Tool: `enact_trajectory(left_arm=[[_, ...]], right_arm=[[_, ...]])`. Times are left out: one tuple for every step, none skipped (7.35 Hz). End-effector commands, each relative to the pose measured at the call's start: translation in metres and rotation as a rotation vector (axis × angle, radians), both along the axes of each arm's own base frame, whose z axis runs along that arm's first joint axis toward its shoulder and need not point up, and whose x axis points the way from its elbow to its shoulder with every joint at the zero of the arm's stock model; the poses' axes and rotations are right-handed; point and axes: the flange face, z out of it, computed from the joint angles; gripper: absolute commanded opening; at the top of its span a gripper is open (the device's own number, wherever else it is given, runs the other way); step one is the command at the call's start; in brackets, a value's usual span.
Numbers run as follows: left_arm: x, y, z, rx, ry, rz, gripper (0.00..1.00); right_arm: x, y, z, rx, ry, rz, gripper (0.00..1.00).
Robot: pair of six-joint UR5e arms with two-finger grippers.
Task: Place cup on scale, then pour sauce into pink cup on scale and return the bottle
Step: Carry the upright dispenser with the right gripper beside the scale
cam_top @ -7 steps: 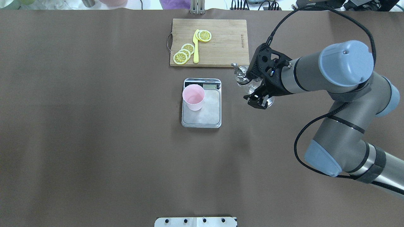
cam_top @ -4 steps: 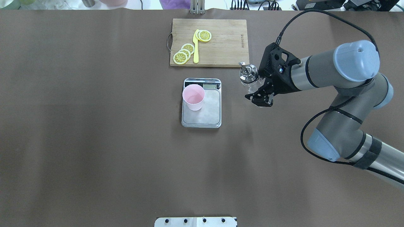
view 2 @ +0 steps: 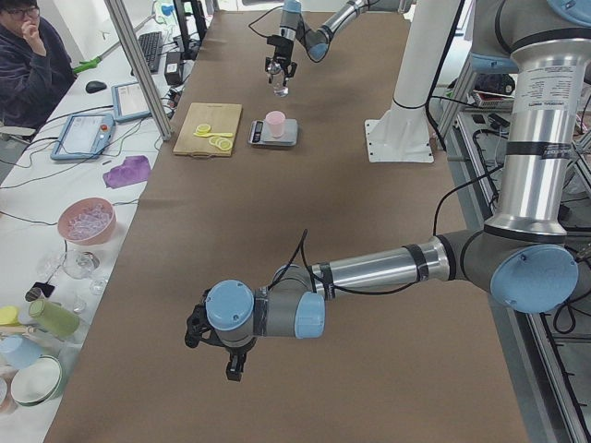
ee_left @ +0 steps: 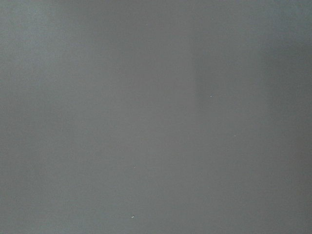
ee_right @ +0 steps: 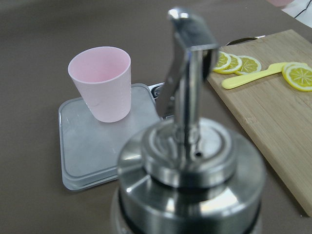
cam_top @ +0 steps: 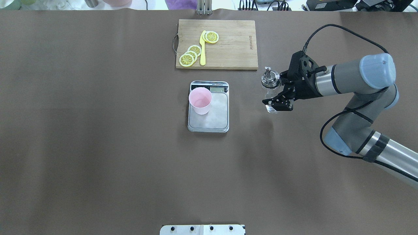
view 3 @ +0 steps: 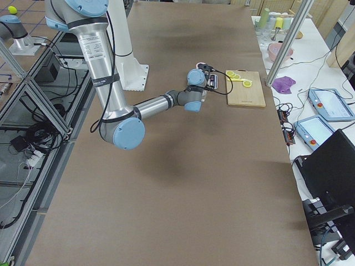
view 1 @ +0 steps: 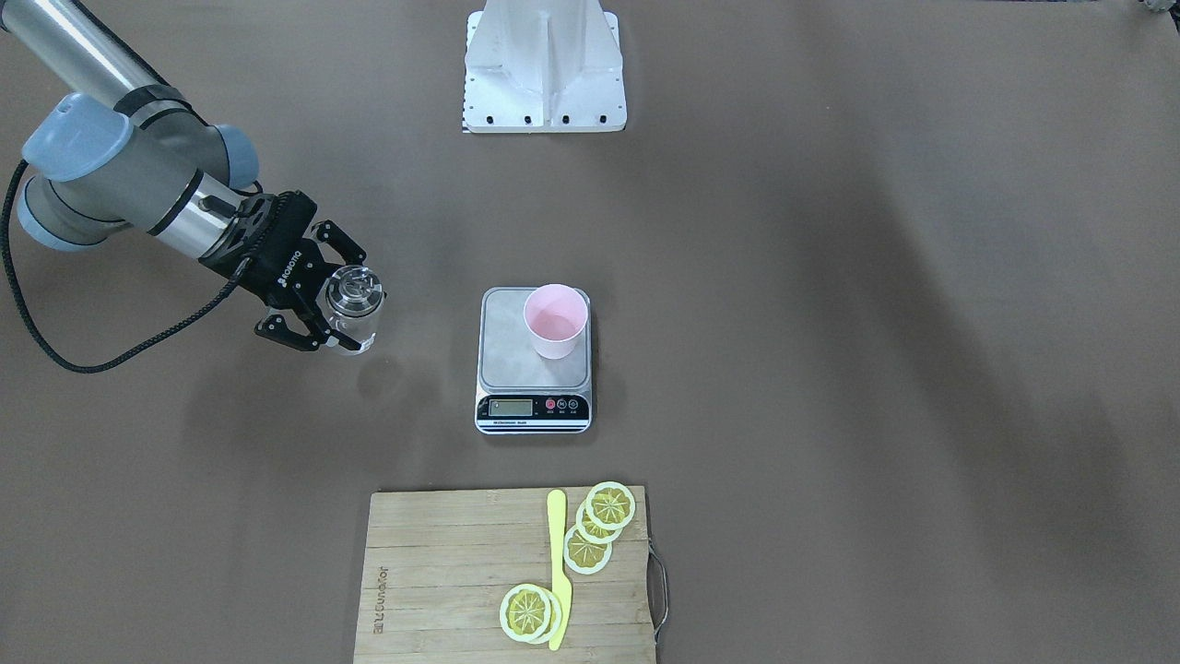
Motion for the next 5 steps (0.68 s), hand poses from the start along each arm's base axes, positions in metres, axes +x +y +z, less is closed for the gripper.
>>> enact_trajectory(left_arm=[[0.0,-0.001,-0.001,0.022,-0.003,0.0,0.98],[0.0,-0.001,-0.001,0.024,-0.003,0.0,0.98],[0.0,-0.001,-0.001,0.024,-0.003,0.0,0.98],[0.0,-0.001,-0.002,0.025,-0.004,0.0,0.98],[0.0,-0.002,-0.003,0.027,-0.004,0.0,0.98]], right_arm=[[0.008,-0.004,-0.01,-0.032,-0.073,-0.009,0.0],[0.012,-0.002,-0.015,-0.033,-0.107,-0.01,0.0],[0.011,-0.003,-0.014,-0.036,-0.106,-0.01,0.0],[0.009,-0.004,-0.01,-0.03,-0.111,-0.012,0.0],[0.005,-0.008,0.002,-0.022,-0.121,-0.013,0.0]])
